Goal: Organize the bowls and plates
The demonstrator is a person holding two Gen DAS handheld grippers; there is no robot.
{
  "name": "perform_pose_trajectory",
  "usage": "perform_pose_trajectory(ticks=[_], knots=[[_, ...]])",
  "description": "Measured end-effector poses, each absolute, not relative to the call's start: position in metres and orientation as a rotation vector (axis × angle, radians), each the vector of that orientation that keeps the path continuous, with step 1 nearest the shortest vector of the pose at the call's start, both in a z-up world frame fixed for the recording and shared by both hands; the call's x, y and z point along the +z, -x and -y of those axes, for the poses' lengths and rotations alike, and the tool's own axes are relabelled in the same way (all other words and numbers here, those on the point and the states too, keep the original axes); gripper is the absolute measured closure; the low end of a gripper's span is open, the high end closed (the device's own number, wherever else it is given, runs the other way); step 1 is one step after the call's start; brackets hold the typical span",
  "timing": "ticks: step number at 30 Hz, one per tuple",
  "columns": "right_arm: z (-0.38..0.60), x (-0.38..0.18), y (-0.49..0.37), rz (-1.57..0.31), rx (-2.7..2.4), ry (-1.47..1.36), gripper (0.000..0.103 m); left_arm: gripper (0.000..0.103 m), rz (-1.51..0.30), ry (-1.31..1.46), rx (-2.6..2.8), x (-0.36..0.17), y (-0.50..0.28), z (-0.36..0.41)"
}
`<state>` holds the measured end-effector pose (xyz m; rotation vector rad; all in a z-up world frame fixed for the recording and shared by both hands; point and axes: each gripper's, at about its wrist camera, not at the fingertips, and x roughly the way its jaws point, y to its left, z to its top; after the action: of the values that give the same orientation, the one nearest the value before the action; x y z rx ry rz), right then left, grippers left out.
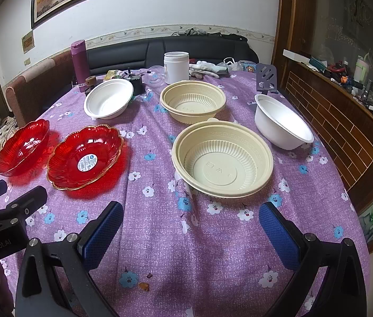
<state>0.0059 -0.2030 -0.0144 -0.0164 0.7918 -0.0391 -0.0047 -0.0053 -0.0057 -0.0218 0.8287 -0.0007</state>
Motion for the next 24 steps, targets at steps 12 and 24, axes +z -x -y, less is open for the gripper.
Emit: perform_pose_trajectory(ticks=[12,24], knots=[[0.2,-0.012,-0.006,-0.79,-0.034,0.017,0.0,0.0,-0.83,0.048,-0.02,-0.003,0.006,0.0],[0.077,0.026,-0.081,-0.851,0.395,-0.023,0.001,0.0,-0.762,0.331,0.311,0.011,-0.015,-0.198]])
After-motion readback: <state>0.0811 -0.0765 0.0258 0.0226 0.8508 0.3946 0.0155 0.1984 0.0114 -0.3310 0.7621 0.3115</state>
